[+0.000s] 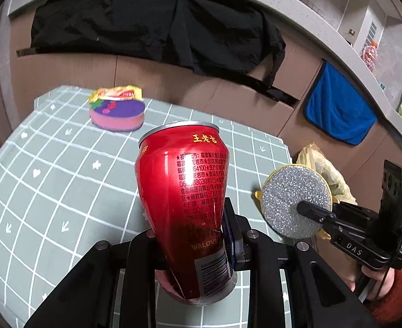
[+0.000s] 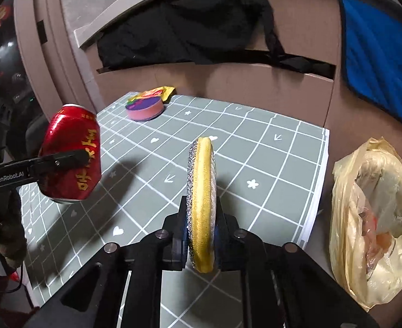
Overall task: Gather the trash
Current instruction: 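Carry the red can and silver pad up and over the yellow bin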
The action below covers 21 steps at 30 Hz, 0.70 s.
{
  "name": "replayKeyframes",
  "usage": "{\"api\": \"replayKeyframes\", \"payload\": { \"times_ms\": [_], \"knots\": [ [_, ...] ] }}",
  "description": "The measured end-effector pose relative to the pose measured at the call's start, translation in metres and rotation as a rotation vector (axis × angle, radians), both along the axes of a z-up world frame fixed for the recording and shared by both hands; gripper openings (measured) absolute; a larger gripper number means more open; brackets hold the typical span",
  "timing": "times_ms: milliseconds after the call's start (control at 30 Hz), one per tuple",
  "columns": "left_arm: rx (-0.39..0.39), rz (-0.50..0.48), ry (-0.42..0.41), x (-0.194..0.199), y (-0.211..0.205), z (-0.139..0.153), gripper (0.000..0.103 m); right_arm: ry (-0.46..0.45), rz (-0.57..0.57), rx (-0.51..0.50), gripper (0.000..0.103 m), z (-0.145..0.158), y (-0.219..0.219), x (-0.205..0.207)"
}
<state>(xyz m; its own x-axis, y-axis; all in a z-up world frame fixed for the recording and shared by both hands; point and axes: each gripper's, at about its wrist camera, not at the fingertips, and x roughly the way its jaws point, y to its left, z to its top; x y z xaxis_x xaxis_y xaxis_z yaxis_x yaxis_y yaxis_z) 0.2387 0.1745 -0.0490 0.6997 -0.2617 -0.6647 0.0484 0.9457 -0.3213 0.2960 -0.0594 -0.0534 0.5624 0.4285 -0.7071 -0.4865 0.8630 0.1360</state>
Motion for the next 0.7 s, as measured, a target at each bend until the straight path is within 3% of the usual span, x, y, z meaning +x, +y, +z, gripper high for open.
{"api": "replayKeyframes", "payload": {
  "times_ms": [167, 433, 700],
  "knots": [
    [0.065, -0.014, -0.101, 0.01, -0.021, 0.041, 0.027, -0.071, -0.005, 0.042, 0.013, 0.03, -0.012, 0.006],
    [0.162, -0.033, -0.326, 0.023, -0.082, 0.125, 0.027, -0.284, -0.018, 0.096, 0.013, 0.115, -0.053, 0.008],
    [0.183, -0.121, -0.409, 0.036, -0.153, 0.153, 0.027, -0.388, -0.1, 0.074, 0.013, 0.152, -0.111, 0.005]
  ]
}}
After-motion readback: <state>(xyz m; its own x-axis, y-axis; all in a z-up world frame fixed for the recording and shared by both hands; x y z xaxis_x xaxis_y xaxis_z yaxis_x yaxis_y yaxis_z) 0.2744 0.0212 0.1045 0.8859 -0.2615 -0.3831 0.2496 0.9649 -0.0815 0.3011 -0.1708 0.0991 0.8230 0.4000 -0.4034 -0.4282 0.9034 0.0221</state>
